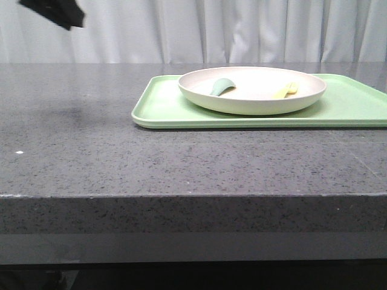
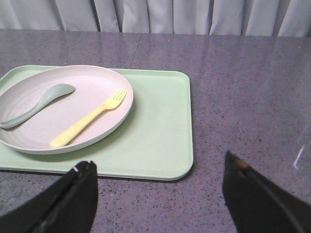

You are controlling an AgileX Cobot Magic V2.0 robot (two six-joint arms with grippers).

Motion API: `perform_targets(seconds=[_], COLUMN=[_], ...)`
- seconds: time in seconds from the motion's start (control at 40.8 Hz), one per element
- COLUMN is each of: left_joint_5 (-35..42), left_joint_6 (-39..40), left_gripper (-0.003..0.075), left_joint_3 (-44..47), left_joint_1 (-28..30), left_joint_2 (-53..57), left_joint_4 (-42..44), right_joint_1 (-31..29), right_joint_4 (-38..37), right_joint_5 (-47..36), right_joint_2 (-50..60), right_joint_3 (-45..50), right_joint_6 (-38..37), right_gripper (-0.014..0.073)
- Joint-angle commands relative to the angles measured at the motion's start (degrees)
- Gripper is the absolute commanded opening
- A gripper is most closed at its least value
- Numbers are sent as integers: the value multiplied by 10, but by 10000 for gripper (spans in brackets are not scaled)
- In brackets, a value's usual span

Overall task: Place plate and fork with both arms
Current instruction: 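Open the left gripper and withdraw it from the plate, then lower the right gripper onto the yellow fork in the plate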

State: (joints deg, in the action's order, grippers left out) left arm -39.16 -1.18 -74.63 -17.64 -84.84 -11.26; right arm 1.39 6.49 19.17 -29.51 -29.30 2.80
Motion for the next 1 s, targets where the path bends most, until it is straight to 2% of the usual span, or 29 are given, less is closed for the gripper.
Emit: perform_targets(seconds=[0.0,0.269,0.392,0.563,0.735,0.882,0.98], left_joint_5=[133,295,327,326,297,247,239], left_joint_6=[-4,-4,-5,-5,-5,-5,-5], left_gripper=[-18,-18,-18,-18,-18,-18,-18], left_joint_3=[82,307,384,456,491,499,500], left_joint_1=[1,1,1,1,1,1,1], left_joint_2=[97,297,387,515,620,672,683], left_joint_4=[10,10,17,23,23,23,23], right_joint_1=[1,1,2,23,84,136,144], right_joint_4=[1,1,2,31,41,81,107], right_joint_5=[-46,-74,-87,-85,-75,-8,56], right_joint_2=[-8,-53,-104,-197,-301,-400,-470], right_joint_3=[-21,-24,-43,-106,-185,-279,-347], right_joint_6=[5,5,5,5,5,5,-11], right_gripper=[559,559,559,559,559,559,559])
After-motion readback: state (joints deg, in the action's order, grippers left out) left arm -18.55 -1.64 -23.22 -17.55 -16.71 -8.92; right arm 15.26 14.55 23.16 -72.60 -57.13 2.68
